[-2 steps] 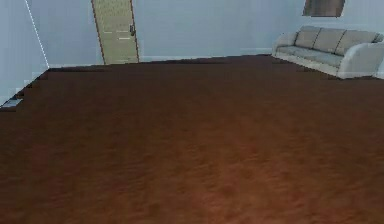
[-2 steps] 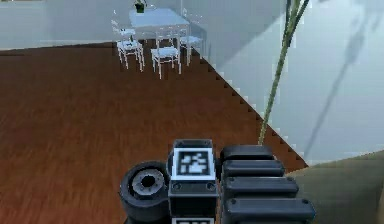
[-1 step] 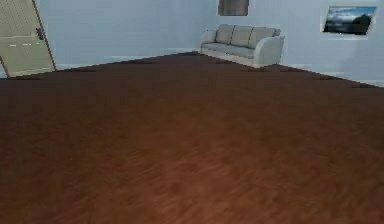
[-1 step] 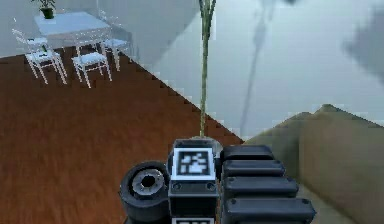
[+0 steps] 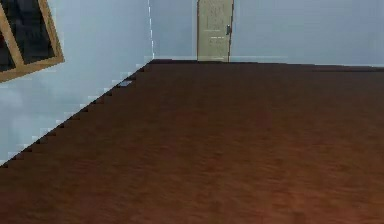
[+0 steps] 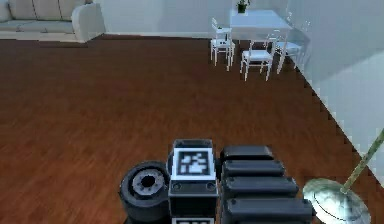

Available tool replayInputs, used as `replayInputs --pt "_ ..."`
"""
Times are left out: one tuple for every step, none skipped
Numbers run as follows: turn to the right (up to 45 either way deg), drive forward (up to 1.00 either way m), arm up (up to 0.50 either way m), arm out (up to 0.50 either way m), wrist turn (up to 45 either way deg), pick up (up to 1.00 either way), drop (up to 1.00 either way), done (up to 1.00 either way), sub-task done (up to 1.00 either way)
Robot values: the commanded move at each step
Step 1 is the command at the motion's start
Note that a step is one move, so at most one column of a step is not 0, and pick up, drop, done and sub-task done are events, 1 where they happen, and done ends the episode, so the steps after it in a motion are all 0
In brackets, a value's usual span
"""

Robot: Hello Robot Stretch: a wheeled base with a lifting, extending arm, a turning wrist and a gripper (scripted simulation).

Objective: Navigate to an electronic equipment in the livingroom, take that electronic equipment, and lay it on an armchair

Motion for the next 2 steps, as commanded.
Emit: replayInputs --pt "-45.0 0.00 0.00 0.00 0.0 0.00 0.00 0.00 0.00" --pt "-45.0 0.00 0.00 0.00 0.0 0.00 0.00 0.00 0.00"
